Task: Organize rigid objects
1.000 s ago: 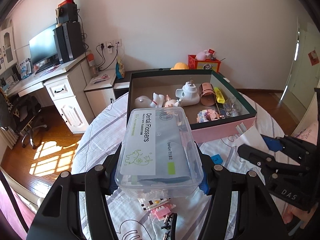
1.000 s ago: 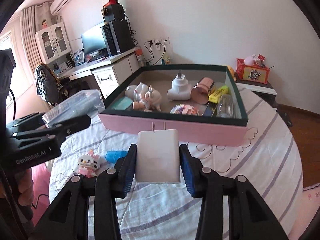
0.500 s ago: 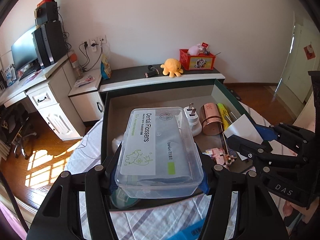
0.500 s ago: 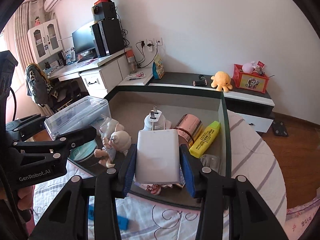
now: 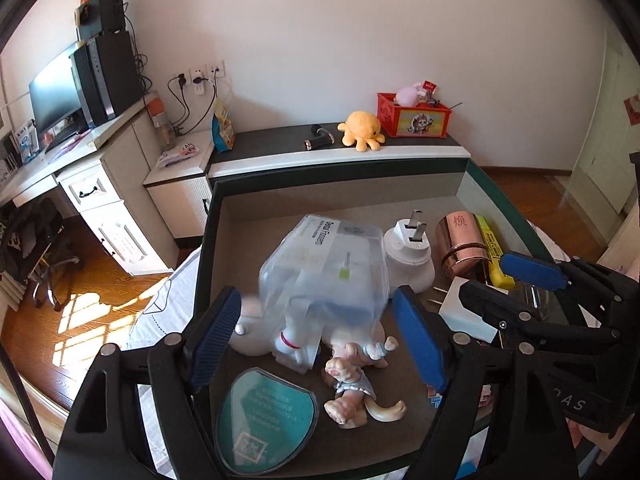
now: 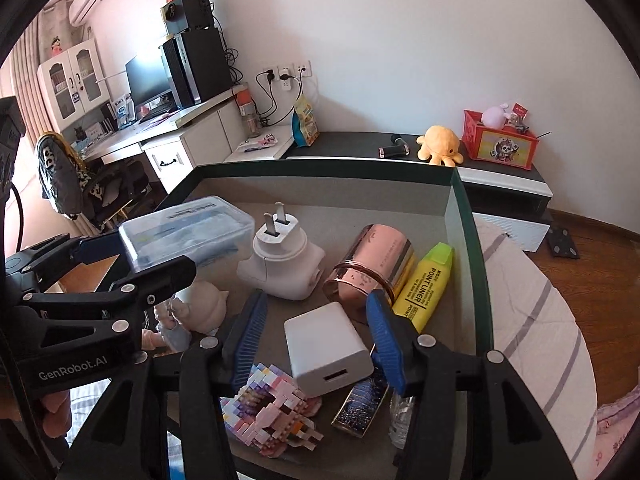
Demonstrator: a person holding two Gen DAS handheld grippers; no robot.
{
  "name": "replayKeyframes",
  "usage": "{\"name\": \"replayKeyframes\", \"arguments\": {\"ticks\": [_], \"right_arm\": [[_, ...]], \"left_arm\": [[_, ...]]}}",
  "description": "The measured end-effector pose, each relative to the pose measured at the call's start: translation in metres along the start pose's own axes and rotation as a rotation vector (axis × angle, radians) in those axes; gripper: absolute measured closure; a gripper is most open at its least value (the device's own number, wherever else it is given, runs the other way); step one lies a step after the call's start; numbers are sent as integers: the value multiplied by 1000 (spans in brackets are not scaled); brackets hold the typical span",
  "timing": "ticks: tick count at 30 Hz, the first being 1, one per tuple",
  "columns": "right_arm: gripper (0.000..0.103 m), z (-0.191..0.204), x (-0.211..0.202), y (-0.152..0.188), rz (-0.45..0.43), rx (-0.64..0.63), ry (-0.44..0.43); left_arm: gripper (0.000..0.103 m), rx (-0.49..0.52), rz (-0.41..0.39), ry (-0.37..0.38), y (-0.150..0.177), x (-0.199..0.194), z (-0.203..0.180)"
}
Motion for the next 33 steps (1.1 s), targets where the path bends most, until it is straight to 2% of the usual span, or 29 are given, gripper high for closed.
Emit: {"name": "replayKeyframes", "arguments": {"ticks": [2,3,4,7,15,17,18,19,24,28,33], "right_arm": [[34,-2,-12,0,-25,20,2],[25,-2,-18,0,-36,25,2],[22,0,-26,0,-48,28,4],[22,5,-51,2,-75,27,6],[14,38,-134,28,-166,2,28],[10,48,-155,39,-185,-4,32],[3,55,-166,45,-201,-14,37],[0,62,-177,52,-217,-25,41],[0,84,-227,84,-284,-39,24],[0,101,-259,108,-319,-51,57],[0,118,-298,135,-368,-50,81]], "left_arm": [[14,-13,-17,6,2,-12,3],[13,-13,-25,6,3,-18,4],[9,-13,-36,6,5,-26,4],[2,-8,-77,2,13,-54,6],[0,-21,-200,-7,54,-147,5],[0,-21,-232,-26,68,-173,2],[0,-23,-253,-27,75,-187,1],[0,-22,-272,-41,83,-199,0],[0,-61,-350,-70,121,-253,-5],[0,-62,-402,-105,149,-288,-10],[0,-59,-468,-112,175,-327,-17]]}}
Point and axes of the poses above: each gripper's, at about its wrist camera, not at the fingertips, and x roughly the way its jaws point, z to its left, y to its underside, the point moved 3 cm from there along x, roughly the way its jaws point, and after that the axes turned 4 degrees about -x, right-handed, at the moved point
